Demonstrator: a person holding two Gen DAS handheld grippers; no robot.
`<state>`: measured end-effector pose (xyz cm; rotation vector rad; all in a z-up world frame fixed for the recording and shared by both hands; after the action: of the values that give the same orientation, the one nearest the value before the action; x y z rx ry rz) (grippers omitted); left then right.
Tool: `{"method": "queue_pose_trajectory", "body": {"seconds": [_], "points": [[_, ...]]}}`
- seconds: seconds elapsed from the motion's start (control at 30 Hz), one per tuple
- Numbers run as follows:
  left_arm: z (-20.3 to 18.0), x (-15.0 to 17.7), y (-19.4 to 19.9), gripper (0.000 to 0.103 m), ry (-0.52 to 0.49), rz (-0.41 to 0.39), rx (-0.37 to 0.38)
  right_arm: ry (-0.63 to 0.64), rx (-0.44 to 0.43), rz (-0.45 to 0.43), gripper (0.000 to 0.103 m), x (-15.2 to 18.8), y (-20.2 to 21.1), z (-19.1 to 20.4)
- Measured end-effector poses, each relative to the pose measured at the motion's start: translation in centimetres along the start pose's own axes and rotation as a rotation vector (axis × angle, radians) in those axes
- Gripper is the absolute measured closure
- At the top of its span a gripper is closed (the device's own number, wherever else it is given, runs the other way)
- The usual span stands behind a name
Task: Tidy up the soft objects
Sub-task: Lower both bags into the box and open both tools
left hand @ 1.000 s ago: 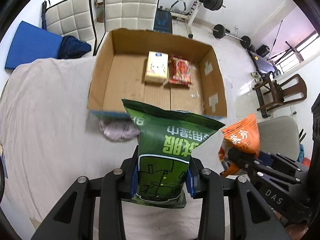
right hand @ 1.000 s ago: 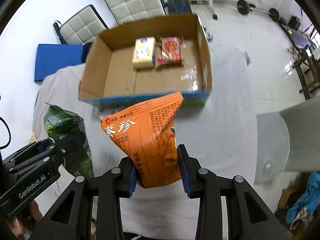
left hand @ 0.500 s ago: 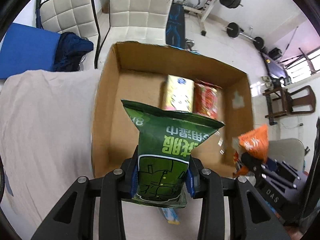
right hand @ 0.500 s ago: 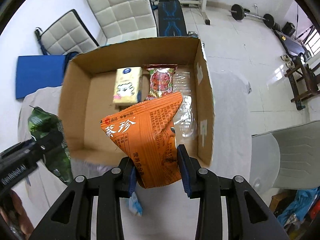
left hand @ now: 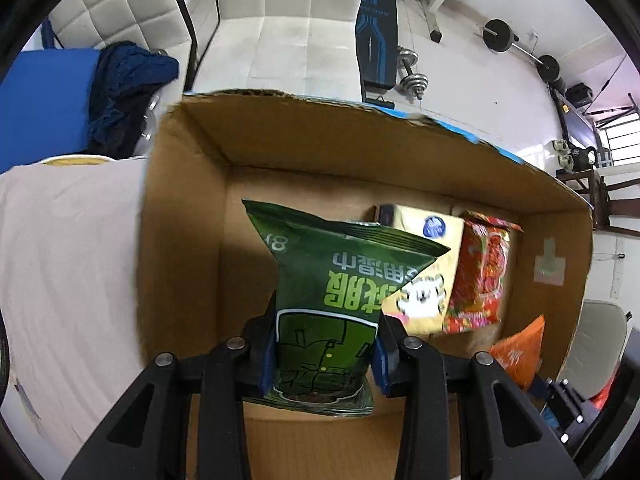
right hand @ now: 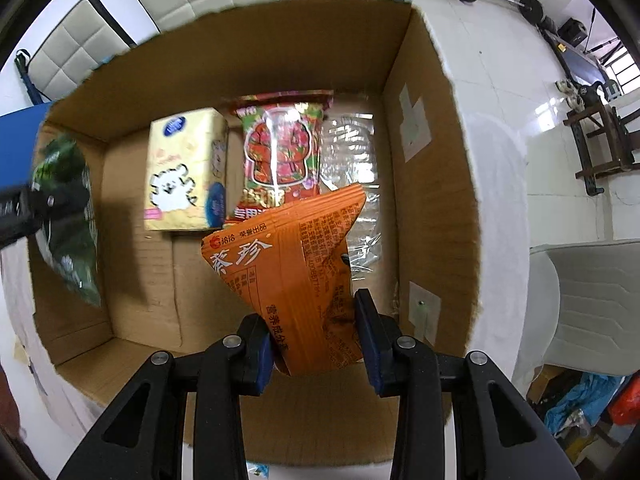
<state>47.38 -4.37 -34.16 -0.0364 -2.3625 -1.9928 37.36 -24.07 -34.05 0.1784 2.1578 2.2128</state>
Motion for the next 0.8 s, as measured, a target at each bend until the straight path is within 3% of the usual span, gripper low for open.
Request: {"method": "queue_pose_trajectory", "body": {"seconds": [0.23, 0.5, 0.67, 0.8], "points": [[-0.2, -1.6, -1.7, 0.069, -0.003, 0.022, -0.001, 0.006, 0.007, 0.03, 0.065, -0.3, -1.6, 0.1], [-0.7, -2.1, -1.2, 0.067, -0.026, 0.025, -0.022, 0.031, 0.042, 0.039, 0.064, -0.9, -2.8, 0.4], [-0.2, -2.3, -0.1, 0.063, 0.001, 0.012, -0.023, 0.029, 0.01, 0.092, 0.062, -0.8, -4.0, 0.8], [-0.2, -1.9, 1.5, 0.063, -0.008, -0.019, -0.028, 0.038, 0.021, 0.068, 0.052, -0.4, -3.6, 1.3]]}}
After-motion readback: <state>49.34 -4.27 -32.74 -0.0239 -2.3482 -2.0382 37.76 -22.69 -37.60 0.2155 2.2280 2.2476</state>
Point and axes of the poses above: each gripper's, at about its wrist camera, not at the fingertips, and y roughly against the way its jaws point, z to its left, x to its underside, the point moved 4 cm from there along -y, roughly the way its jaws point, and after that the axes turned 3 degrees about z, right-handed, at the moved point
